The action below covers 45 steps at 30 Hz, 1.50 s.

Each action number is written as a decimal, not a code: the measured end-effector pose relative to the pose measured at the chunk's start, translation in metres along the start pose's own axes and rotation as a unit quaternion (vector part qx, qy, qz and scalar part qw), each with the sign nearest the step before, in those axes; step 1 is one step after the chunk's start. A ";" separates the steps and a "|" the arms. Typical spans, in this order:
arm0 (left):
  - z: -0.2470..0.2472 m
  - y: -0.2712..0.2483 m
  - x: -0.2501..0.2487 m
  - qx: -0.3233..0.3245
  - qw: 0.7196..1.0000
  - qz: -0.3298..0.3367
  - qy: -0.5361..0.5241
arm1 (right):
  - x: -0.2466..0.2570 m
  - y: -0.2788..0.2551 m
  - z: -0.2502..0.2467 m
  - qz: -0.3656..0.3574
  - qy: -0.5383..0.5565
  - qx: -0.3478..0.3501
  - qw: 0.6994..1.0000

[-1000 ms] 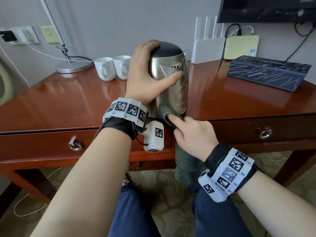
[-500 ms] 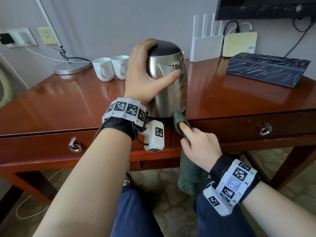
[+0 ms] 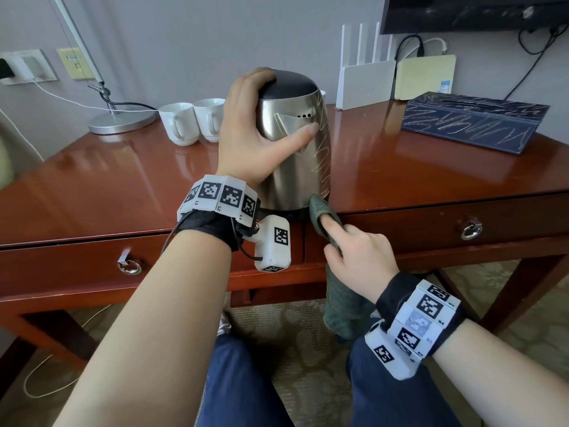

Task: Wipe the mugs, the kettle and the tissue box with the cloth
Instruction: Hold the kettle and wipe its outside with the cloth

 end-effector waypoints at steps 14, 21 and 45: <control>0.000 0.000 0.001 -0.002 1.000 -0.003 -0.002 | 0.028 0.011 -0.011 -0.058 0.066 -0.063 0.994; -0.001 0.000 -0.002 -0.001 1.000 0.005 0.003 | 0.005 0.009 -0.022 -0.012 0.063 -0.092 0.994; -0.039 -0.014 0.017 -0.022 0.996 -0.075 -0.034 | -0.007 0.029 -0.006 0.084 0.017 0.022 0.996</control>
Point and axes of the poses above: each hand's wrist, its own y-axis towards the middle knuckle, its own z-axis out of the palm, x = y × z, the point moved 6 cm from there along y, towards the middle knuckle, and after that the axes turned 5 degrees about -x, right-handed, at the moved point
